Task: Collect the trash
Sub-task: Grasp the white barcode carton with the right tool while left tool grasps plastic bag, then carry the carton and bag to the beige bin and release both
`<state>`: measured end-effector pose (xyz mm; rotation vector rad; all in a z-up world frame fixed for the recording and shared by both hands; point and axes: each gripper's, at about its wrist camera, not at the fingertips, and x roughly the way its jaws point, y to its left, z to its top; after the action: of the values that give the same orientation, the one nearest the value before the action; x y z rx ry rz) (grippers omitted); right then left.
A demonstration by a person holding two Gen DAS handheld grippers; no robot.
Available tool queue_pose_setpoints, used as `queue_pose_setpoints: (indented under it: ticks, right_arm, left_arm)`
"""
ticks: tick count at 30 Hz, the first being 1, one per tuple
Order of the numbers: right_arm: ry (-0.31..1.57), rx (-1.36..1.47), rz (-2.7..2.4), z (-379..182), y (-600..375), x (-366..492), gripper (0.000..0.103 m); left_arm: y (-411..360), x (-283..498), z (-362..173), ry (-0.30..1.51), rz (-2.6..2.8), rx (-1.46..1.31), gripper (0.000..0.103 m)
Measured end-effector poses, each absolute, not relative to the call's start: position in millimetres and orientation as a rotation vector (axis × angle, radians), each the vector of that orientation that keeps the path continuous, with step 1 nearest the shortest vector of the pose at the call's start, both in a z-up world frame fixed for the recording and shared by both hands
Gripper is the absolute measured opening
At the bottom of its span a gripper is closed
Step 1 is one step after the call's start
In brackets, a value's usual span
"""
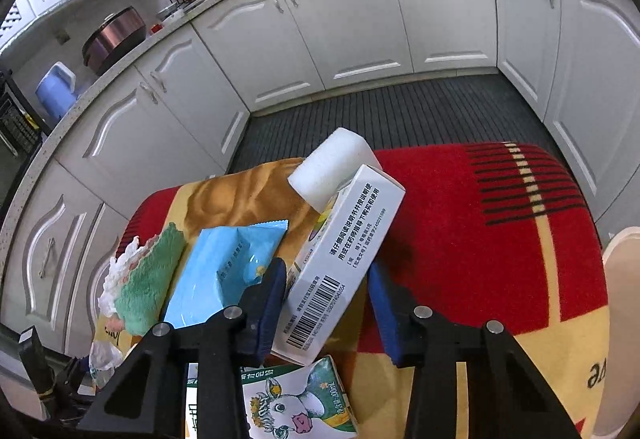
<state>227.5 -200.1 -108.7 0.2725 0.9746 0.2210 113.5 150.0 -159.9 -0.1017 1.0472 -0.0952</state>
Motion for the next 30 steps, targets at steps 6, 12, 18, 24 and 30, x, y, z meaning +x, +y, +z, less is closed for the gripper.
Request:
queue_pose_setpoints:
  ticks: [6,12,18,24,30]
  right_arm:
    - [0.954,0.272,0.246,-102.2,-202.3,220.0,0.034]
    - [0.931,0.244,0.255,-90.6,-209.7,207.0,0.029]
    - [0.909,0.204,0.253,-80.6,-217.9,188.2,0.028]
    - [0.856,0.213,0.253,-57.9,-237.3,162.0,0.028]
    - [0.808,0.212,0.235,-41.2,-262.1,125.7,0.027]
  left_arm:
    - [158.8,111.7,-154.8,1.021,-0.084,-0.160,0.084]
    - [159.1,111.8,-150.5,1.019,-0.085,-0.170,0.034]
    - [144.3,96.1,-128.7,0.952,-0.093,-0.134,0.016]
    - [126.3,85.1,-94.1,0.890,-0.185,-0.150,0.015]
    - [84.5,77.6,-66.3,0.850,-0.305,-0.127,0.015]
